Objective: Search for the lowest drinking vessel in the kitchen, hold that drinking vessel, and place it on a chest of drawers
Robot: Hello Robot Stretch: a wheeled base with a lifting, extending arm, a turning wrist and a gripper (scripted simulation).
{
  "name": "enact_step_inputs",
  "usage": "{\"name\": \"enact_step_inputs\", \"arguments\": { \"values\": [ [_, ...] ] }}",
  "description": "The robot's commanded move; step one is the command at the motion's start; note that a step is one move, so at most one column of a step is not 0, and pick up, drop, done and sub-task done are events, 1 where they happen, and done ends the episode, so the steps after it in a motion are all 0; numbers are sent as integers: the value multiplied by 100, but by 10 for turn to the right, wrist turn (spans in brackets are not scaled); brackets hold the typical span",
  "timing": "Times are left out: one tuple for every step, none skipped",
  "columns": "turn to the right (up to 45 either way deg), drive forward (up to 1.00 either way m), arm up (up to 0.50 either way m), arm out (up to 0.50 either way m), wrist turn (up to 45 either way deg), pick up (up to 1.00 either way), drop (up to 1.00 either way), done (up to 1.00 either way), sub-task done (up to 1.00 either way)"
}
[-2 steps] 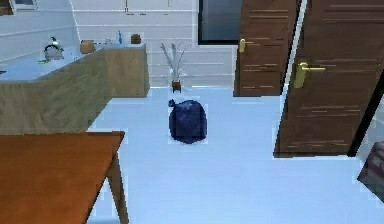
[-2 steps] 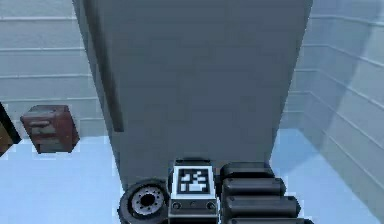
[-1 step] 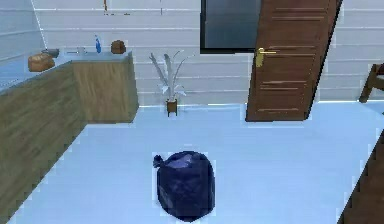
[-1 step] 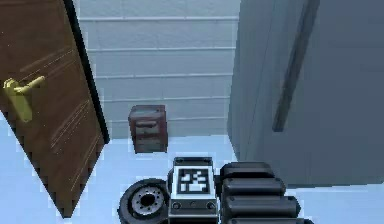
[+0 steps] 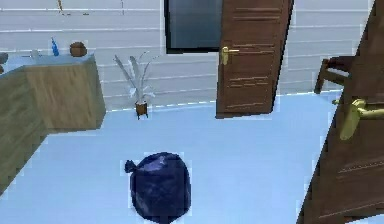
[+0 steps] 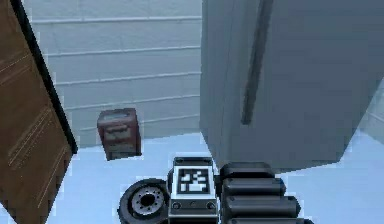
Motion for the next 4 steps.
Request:
{"name": "enact_step_inputs", "arguments": {
  "values": [
    [0, 35, 0, 0, 0, 0, 0, 0, 0],
    [-450, 0, 0, 0, 0, 0, 0, 0, 0],
    [-90, 0, 0, 0, 0, 0, 0, 0, 0],
    [0, 90, 0, 0, 0, 0, 0, 0, 0]
  ]
}}
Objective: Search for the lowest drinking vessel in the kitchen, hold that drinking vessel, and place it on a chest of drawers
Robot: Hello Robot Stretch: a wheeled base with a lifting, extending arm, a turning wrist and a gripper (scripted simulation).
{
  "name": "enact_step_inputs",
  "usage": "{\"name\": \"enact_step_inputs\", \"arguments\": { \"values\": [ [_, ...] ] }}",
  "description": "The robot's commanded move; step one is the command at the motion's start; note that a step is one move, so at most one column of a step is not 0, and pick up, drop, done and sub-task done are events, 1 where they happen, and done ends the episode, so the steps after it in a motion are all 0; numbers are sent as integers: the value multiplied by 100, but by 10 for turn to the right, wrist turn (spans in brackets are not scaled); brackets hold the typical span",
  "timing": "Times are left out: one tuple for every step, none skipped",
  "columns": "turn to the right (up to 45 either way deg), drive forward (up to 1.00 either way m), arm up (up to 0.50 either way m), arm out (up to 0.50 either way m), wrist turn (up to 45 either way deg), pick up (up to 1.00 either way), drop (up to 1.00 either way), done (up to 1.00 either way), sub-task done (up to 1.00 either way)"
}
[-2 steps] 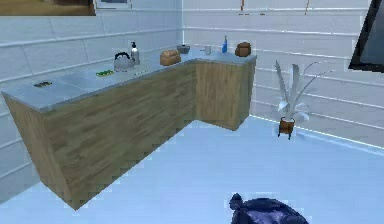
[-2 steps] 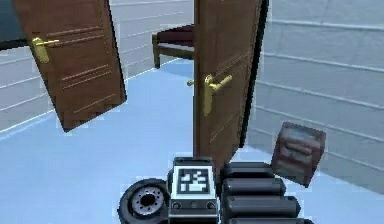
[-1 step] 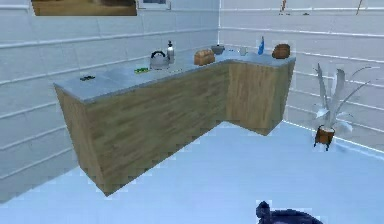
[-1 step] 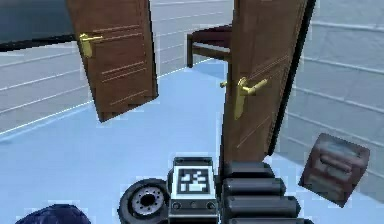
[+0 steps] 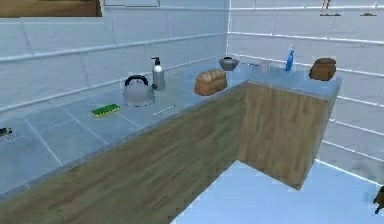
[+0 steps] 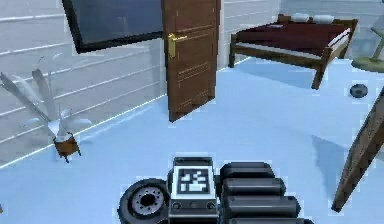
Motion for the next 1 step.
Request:
{"name": "enact_step_inputs", "arguments": {
  "values": [
    [120, 0, 0, 0, 0, 0, 0, 0, 0]
  ]
}}
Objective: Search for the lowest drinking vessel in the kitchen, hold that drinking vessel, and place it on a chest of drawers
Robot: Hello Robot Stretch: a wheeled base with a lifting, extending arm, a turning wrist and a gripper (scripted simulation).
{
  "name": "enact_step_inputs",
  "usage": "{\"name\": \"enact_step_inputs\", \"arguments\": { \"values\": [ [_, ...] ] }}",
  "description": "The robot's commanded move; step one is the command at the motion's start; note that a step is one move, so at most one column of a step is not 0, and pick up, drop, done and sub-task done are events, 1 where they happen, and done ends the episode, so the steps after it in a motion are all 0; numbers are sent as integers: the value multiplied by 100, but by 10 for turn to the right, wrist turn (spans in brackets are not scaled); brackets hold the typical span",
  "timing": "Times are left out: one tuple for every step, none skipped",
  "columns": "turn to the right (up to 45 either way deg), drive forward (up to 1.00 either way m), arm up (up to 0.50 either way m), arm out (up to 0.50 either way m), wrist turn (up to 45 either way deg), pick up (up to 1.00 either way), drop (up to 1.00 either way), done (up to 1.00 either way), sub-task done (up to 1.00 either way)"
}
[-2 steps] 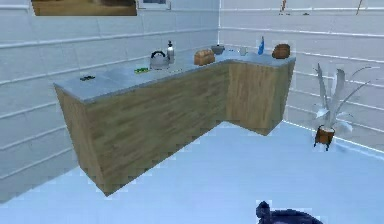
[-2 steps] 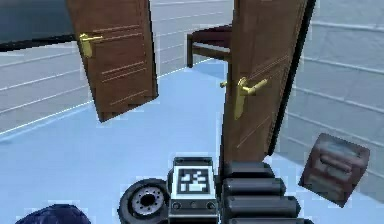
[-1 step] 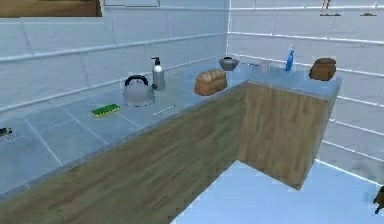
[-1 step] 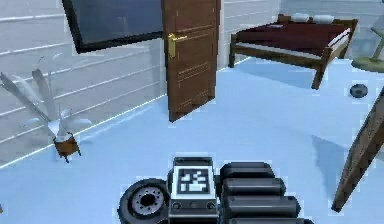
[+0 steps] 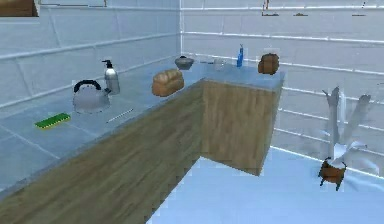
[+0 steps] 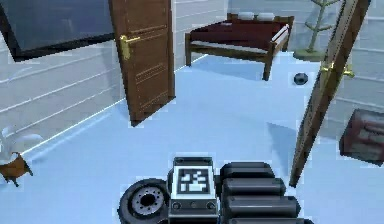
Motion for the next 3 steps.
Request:
{"name": "enact_step_inputs", "arguments": {
  "values": [
    [0, 60, 0, 0, 0, 0, 0, 0, 0],
    [450, 0, 0, 0, 0, 0, 0, 0, 0],
    [270, 0, 0, 0, 0, 0, 0, 0, 0]
  ]
}}
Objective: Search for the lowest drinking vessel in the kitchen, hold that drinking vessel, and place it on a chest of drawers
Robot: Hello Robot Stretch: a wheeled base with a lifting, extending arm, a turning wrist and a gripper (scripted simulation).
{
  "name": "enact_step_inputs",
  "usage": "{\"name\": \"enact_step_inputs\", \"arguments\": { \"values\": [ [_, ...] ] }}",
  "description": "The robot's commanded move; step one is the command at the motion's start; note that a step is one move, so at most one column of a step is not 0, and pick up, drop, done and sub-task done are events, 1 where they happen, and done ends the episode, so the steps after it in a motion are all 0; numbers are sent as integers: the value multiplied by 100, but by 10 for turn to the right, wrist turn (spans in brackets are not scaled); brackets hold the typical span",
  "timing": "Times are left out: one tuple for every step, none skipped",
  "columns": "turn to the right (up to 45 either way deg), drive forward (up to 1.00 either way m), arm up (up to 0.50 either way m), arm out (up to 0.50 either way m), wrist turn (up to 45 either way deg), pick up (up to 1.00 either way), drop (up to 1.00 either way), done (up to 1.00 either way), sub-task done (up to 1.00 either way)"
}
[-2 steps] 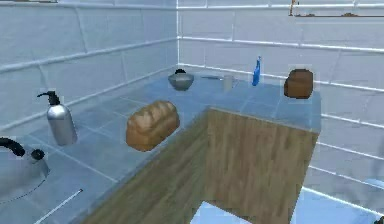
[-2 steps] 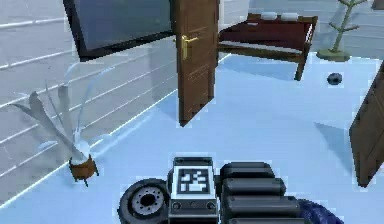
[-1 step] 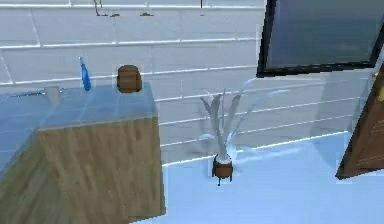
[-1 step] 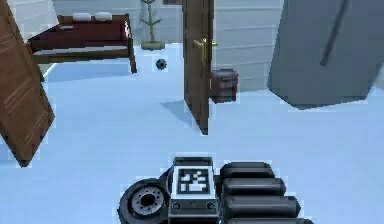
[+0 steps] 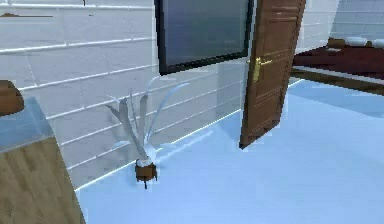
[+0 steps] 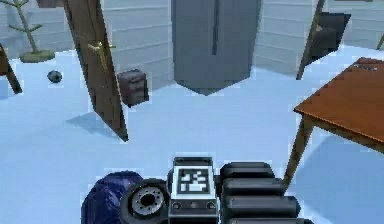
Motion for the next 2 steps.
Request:
{"name": "enact_step_inputs", "arguments": {
  "values": [
    [0, 85, 0, 0, 0, 0, 0, 0, 0],
    [450, 0, 0, 0, 0, 0, 0, 0, 0]
  ]
}}
